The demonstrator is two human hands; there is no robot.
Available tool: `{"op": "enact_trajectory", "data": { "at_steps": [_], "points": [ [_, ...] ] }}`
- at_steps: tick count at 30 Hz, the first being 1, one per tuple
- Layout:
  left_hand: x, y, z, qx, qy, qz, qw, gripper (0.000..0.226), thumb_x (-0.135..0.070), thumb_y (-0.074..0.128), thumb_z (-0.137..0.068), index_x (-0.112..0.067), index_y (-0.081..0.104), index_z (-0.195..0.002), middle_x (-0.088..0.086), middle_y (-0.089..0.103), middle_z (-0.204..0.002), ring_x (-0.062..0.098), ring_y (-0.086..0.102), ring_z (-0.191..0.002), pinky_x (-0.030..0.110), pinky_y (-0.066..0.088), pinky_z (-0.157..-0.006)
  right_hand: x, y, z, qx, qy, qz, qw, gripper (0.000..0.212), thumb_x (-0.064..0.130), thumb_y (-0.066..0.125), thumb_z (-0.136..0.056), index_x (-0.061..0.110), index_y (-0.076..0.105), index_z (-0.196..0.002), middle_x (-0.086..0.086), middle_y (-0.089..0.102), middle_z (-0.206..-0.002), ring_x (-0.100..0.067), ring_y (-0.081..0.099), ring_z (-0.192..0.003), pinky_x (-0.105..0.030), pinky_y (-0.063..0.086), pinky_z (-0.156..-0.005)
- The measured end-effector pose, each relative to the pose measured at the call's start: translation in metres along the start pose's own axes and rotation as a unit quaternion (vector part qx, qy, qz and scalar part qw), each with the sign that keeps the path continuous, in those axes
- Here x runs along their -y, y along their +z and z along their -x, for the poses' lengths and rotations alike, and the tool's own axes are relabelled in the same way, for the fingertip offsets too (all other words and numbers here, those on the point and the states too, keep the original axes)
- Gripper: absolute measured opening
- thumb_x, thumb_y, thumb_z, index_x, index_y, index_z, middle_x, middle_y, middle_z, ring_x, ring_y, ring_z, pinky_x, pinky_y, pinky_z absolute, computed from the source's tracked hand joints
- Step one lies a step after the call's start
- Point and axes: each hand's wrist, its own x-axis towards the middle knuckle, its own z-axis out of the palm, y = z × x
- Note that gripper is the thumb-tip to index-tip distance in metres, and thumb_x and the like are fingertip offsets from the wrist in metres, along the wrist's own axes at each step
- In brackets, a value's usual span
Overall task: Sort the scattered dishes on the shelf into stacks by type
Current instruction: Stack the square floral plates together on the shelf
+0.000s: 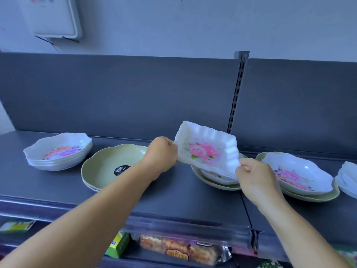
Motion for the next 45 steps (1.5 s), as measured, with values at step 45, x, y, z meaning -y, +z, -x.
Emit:
{"op": "enact_trajectory", "data": {
  "at_steps": [45],
  "points": [
    [0.101, -0.073, 0.079, 0.035, -0.005, 0.004, 0.999, 0.029, -0.002, 0.036, -0.088, -0.005, 0.046, -0.061, 0.014, 0.052, -0.061, 0.009, 0.046, -0.030, 0.022, 0.033, -0.049, 0.057, 0.047, 0.109, 0.020, 0.009, -0.036, 0.999, 0.027, 0.013, 0.040, -0.092, 0.000, 0.058, -0.078, -0.006, 0.056, -0.065, -0.014, 0.073, -0.067, -0.041, 0.055, -0.074]
  ]
}}
